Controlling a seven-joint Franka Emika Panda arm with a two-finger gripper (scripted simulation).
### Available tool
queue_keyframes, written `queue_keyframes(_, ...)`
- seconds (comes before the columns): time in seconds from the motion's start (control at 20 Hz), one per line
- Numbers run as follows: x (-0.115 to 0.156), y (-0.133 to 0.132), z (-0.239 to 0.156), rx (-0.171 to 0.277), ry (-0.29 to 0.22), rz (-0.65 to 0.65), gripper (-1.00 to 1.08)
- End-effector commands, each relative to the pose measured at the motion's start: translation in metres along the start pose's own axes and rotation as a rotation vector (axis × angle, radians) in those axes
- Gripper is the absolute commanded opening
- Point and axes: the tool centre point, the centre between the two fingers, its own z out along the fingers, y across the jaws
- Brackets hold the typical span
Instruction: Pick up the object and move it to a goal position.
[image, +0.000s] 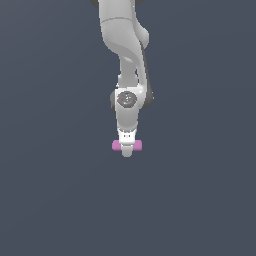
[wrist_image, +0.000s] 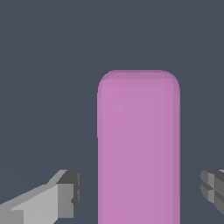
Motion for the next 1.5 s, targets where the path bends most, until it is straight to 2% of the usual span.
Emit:
queue_keyframes(0.0,0.0,0.0,0.011,0.0,0.0,-0.001,1.0)
queue_keyframes(0.3,0.0,0.0,0.022,0.0,0.0,-0.002,1.0)
queue_keyframes(0.35,0.0,0.0,0.022,0.0,0.0,-0.002,-1.0)
queue_keyframes(1.0,-0.001,0.003,0.02,-0.002,0.0,-0.002,-1.0)
queue_keyframes(1.45,-0.02,0.028,0.012,-0.002,0.0,-0.002,-1.0)
